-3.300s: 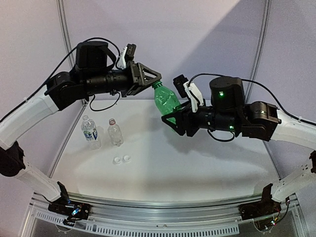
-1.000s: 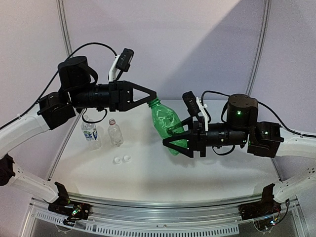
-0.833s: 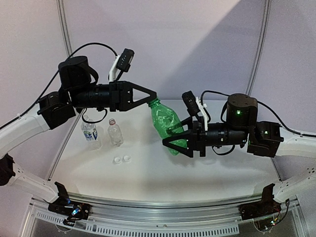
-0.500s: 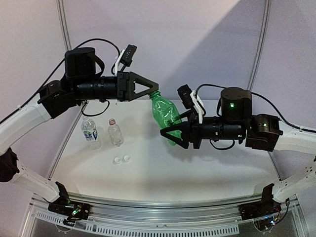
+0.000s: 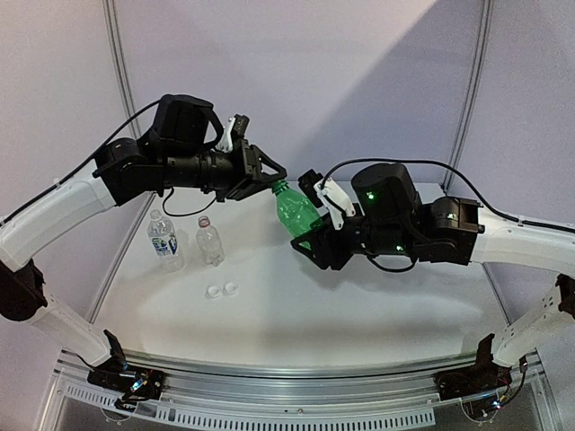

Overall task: Unscrew the bottle caps
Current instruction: Unscrew the bottle cap from the plastic bottle.

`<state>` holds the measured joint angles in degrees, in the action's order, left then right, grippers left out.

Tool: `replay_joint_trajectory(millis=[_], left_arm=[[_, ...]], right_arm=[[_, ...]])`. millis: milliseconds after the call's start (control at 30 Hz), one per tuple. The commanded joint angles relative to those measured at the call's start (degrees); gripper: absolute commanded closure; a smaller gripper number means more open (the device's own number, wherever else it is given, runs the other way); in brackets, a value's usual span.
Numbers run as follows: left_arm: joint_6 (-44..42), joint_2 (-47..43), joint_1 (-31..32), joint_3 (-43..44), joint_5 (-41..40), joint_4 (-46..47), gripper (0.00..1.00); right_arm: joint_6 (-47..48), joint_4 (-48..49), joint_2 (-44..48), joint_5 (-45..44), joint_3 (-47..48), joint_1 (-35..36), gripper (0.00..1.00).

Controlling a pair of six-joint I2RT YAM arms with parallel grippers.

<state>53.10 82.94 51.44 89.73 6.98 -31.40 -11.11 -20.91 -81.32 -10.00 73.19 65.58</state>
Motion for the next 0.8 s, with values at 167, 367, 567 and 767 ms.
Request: replay_joint_trajectory(millis=[167, 367, 567, 767], left_arm=[[-1.63, -2.52, 1.65, 0.0, 0.73, -1.18, 0.41], [-4.4, -6.32, 1.32, -0.94, -1.62, -0.93, 0.11], [-8.74, -12.18, 0.43, -4.16, -1.72, 0.03, 0.05], [-12.73, -19.99, 0.24, -11.66, 1.56, 5.77, 0.05]], right_arm=[[-0.87, 3.14, 3.59, -1.45, -3.74, -0.11, 1.0], [-1.84, 4.01, 6.28, -1.32, -5.88, -0.14, 1.0], [-2.41, 4.23, 8.52, -0.79, -6.6, -0.17, 1.0], [-2.83, 7.28, 12.08, 5.15, -9.2, -0.12, 1.0]])
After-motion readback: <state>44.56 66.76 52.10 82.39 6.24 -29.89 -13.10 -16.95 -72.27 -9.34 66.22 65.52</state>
